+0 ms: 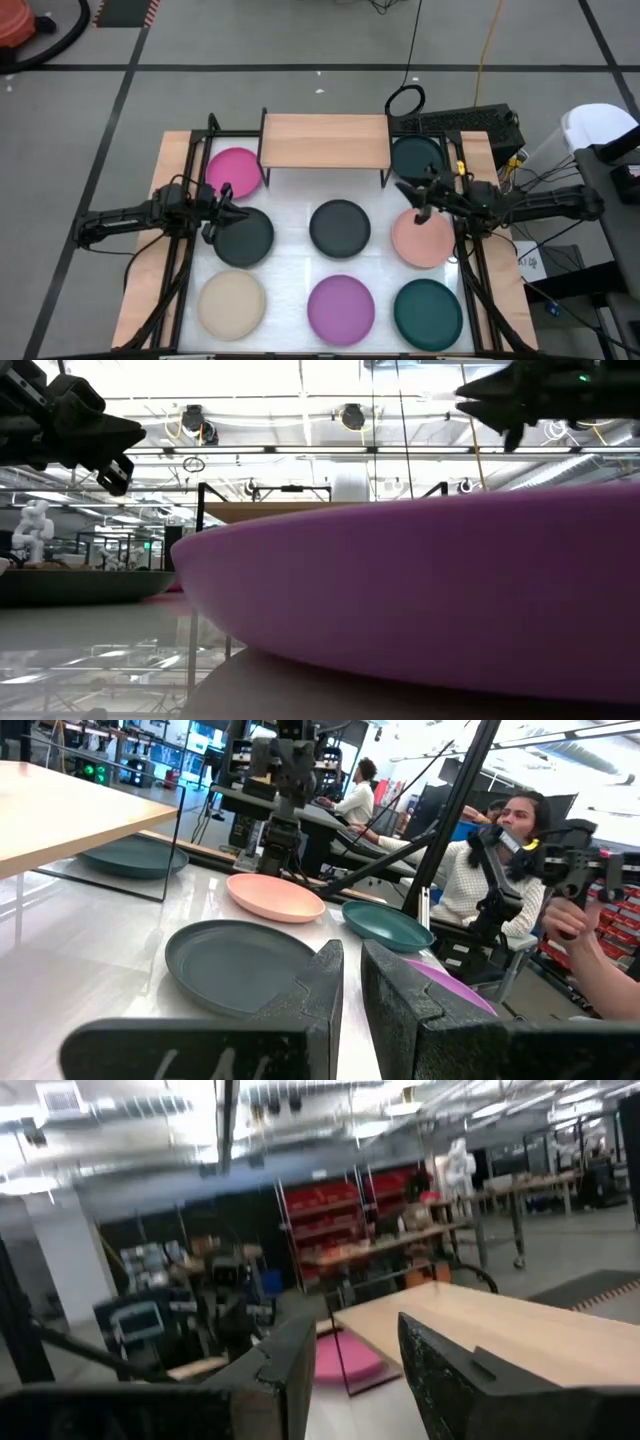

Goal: Place and stack plates onto a shelf
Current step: Put the purple plate on the shelf, then stack the pink plate on top of the purple plate on the shelf

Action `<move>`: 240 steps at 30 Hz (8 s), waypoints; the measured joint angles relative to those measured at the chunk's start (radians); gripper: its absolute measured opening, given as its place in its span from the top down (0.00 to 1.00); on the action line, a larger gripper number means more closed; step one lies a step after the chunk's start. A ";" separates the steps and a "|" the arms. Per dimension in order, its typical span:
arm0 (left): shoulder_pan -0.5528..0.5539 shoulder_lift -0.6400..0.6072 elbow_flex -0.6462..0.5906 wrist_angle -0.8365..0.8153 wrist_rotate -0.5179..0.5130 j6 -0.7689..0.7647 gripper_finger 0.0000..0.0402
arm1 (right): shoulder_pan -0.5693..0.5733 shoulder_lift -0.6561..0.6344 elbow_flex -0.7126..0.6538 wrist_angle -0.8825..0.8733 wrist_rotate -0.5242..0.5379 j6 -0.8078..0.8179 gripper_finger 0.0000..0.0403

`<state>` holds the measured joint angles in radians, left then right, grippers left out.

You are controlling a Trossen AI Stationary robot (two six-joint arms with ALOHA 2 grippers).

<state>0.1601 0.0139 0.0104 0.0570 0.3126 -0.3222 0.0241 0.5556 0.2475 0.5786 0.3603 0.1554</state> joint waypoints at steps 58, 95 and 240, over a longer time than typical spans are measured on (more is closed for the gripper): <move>0.000 0.000 0.000 0.000 0.000 0.000 0.89 | 0.267 0.871 0.589 -0.622 -0.153 -0.204 0.68; 0.000 0.000 0.000 0.000 0.000 0.000 0.89 | 0.419 1.126 0.589 -0.545 -0.359 0.438 0.91; 0.010 0.584 0.762 -0.653 -0.481 0.085 0.89 | -0.029 0.714 0.317 0.382 -0.328 -0.091 0.68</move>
<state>0.1696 0.5983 0.7721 -0.5963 -0.1687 -0.2370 -0.0048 1.2701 0.5648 0.9604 0.0319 0.0646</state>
